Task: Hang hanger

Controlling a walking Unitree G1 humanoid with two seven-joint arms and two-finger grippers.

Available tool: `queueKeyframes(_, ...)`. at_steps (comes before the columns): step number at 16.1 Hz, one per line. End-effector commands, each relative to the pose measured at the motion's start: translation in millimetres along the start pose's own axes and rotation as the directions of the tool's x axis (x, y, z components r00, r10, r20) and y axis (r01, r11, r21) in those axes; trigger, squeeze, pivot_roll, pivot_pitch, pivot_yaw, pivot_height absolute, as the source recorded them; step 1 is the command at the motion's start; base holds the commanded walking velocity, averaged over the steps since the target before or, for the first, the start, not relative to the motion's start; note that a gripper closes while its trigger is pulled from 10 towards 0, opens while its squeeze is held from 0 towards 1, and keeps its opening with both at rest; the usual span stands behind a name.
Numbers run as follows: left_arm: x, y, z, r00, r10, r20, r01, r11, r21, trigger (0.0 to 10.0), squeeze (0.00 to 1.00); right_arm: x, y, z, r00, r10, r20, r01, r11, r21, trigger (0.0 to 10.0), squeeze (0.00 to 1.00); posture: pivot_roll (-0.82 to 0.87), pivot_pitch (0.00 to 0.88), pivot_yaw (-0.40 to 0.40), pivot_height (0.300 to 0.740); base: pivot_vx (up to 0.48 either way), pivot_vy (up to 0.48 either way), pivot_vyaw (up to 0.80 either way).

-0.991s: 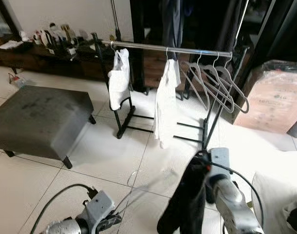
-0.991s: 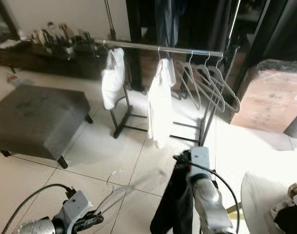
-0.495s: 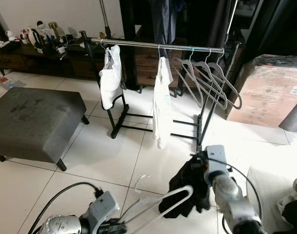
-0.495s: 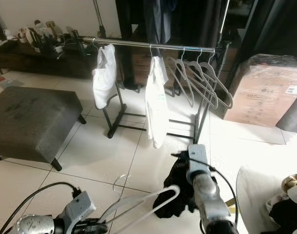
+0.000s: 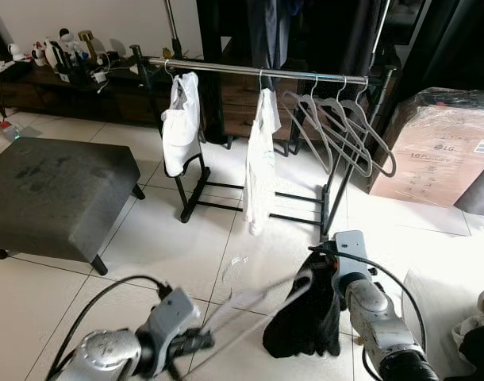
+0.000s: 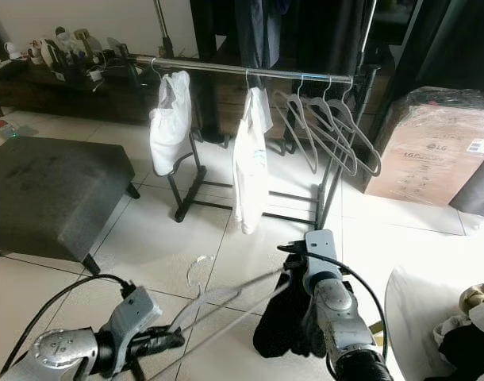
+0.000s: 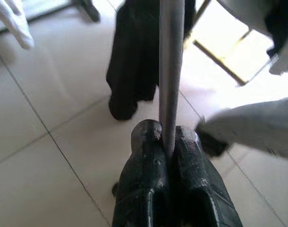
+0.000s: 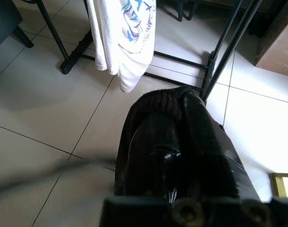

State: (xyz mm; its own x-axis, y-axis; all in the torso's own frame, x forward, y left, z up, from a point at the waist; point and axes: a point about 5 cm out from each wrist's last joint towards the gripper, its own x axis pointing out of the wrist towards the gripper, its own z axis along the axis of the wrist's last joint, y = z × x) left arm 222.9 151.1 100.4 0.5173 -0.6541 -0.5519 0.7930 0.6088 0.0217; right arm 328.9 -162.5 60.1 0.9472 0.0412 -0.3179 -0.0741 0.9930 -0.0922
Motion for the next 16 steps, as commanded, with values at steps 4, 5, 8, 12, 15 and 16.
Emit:
queueKeyframes(4,4.7,-5.3,-1.8,0.998,-0.06,0.014,0.061,0.996,-0.062,10.0,0.0,2.0,3.2,10.4,0.998,0.041,0.038,-0.042,0.999,0.012,10.0,0.0,-0.06,0.19,-0.017,0.74,0.0,0.0,0.0)
queueKeyframes(5,2.7,-7.3,-3.5,0.996,-0.092,-0.005,0.092,0.994,-0.06,10.0,0.0,2.4,3.9,12.4,0.998,0.051,0.042,-0.052,0.999,0.011,10.0,0.0,-0.06,0.192,-0.016,0.74,0.0,0.0,0.0)
queueKeyframes(8,-5.8,-9.5,-11.4,0.99,-0.126,-0.069,0.122,0.991,-0.048,10.0,0.0,3.1,3.0,13.5,0.998,0.053,0.043,-0.054,0.998,0.011,10.0,0.0,-0.05,0.193,-0.016,0.74,0.0,0.0,0.0)
queueKeyframes(12,-13.8,-16.1,-15.9,0.976,-0.19,-0.102,0.185,0.981,-0.061,10.0,0.0,4.8,4.6,14.1,0.997,0.064,0.041,-0.065,0.998,0.015,10.0,0.0,-0.05,0.191,-0.016,0.74,0.0,0.0,0.0)
queueKeyframes(15,-9.9,-12.4,-9.9,0.984,-0.16,-0.081,0.158,0.987,-0.032,10.0,0.0,5.0,4.6,13.6,0.997,0.066,0.039,-0.067,0.998,0.016,10.0,0.0,-0.05,0.189,-0.015,0.74,0.0,0.0,0.0)
queueKeyframes(16,-9.0,-8.9,-7.7,0.989,-0.132,-0.073,0.131,0.991,-0.017,10.0,0.0,5.0,4.3,13.6,0.997,0.065,0.039,-0.066,0.998,0.017,10.0,0.0,-0.05,0.189,-0.014,0.74,0.0,0.0,0.0)
